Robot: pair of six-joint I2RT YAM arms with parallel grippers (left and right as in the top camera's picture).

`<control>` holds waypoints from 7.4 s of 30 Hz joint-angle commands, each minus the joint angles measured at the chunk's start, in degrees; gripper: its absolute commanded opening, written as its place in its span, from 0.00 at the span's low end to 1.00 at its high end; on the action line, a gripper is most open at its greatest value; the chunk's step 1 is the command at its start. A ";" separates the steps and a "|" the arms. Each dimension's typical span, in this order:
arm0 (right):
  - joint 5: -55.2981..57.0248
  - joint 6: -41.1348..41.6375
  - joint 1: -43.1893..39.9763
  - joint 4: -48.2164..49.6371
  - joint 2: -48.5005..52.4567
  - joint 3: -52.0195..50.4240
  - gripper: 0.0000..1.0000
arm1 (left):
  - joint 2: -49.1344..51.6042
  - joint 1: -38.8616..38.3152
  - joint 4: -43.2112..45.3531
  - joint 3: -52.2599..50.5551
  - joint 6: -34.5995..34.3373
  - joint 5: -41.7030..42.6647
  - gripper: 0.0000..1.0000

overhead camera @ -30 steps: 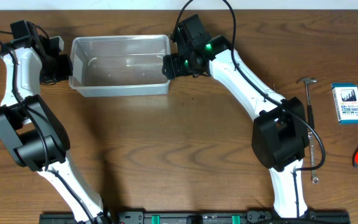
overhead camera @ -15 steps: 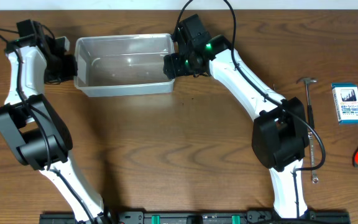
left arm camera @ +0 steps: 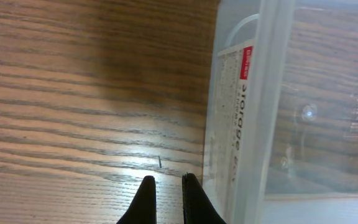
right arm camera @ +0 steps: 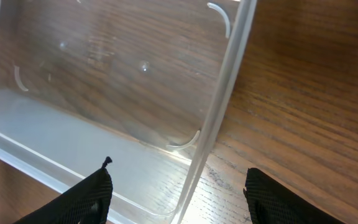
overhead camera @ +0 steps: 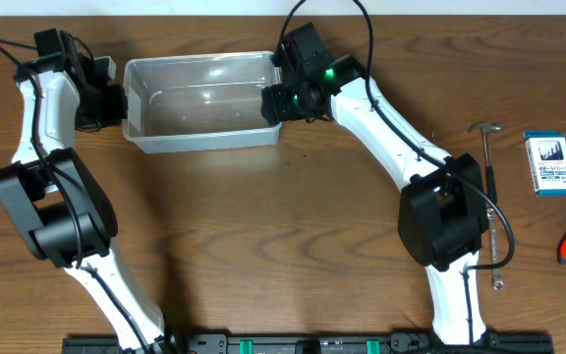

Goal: Pack container

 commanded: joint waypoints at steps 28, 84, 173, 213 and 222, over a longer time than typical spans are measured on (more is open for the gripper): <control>2.16 3.15 -2.62 0.76 3.39 1.40 0.60 | 0.07 0.09 -0.04 -0.55 -0.31 -0.96 0.06; 1.97 3.13 -2.25 5.31 3.37 1.55 0.07 | 0.07 0.11 -0.02 -0.55 -0.28 -1.16 0.06; 13.16 5.51 -4.59 -31.87 0.87 25.77 0.01 | -13.05 0.61 -12.87 0.07 -0.33 17.81 0.06; 14.64 5.90 -4.61 -39.32 0.87 25.75 0.01 | -13.51 -2.12 -18.05 -0.46 -0.33 21.40 0.06; 16.31 7.50 -4.66 -43.08 0.87 25.75 0.01 | -13.51 -2.12 -18.05 -0.46 -0.33 21.40 0.06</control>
